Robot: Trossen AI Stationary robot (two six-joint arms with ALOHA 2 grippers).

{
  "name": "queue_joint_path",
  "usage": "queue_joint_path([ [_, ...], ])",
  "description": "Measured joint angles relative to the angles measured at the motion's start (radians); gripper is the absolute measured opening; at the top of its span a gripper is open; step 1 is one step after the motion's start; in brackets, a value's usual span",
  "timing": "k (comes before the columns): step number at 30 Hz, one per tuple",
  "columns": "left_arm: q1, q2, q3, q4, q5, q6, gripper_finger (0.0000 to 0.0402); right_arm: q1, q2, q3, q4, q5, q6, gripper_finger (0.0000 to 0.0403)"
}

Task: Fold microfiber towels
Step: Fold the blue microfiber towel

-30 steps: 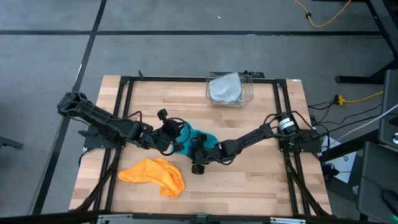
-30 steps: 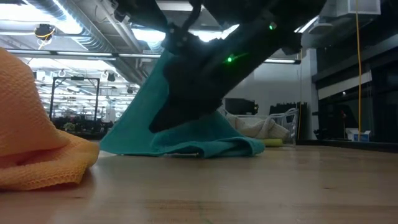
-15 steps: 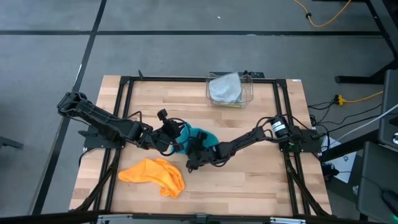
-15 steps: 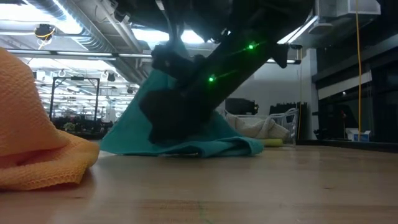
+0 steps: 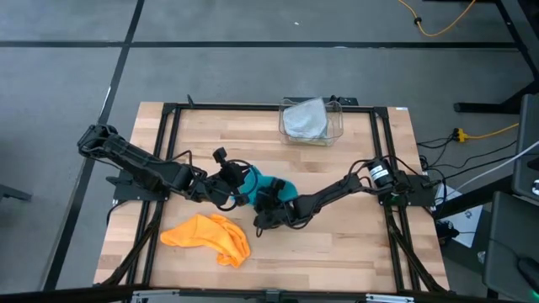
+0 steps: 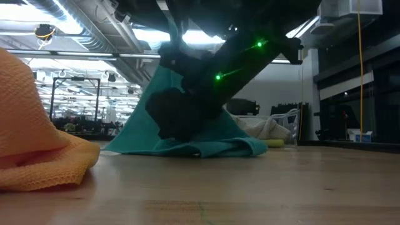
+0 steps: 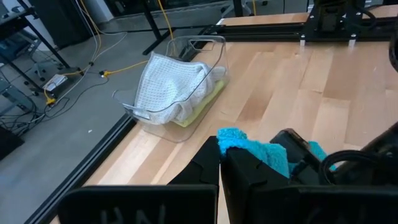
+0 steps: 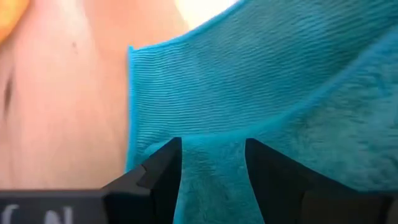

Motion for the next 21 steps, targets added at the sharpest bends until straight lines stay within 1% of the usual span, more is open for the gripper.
queue_joint_path([
  [4,0.000,0.000,0.000,0.000,0.000,0.000,0.0000,-0.030,0.037,0.000,0.008,-0.060,-0.003,0.0179],
  [6,0.000,0.000,0.000,0.000,0.000,0.000,0.0000,-0.041,0.043,0.001,0.015,-0.072,-0.001,0.0176],
  [10,0.000,0.000,0.000,0.000,0.000,0.000,0.0000,-0.045,0.049,0.001,0.023,-0.046,-0.011,0.0154],
  [14,0.000,0.000,0.000,0.000,0.000,0.001,0.0000,-0.045,0.049,0.001,0.024,-0.045,-0.057,0.0107],
  [17,0.000,0.000,0.000,0.000,0.002,0.001,0.0000,-0.041,0.049,0.000,0.024,-0.047,-0.064,0.0053],
  [19,0.000,0.000,0.000,-0.001,0.005,0.001,0.0000,-0.036,0.045,0.000,0.024,-0.047,-0.099,0.0017],
  [21,0.000,0.000,0.000,0.000,0.005,0.002,0.0000,-0.028,0.037,0.000,0.024,-0.043,-0.132,0.0009],
])
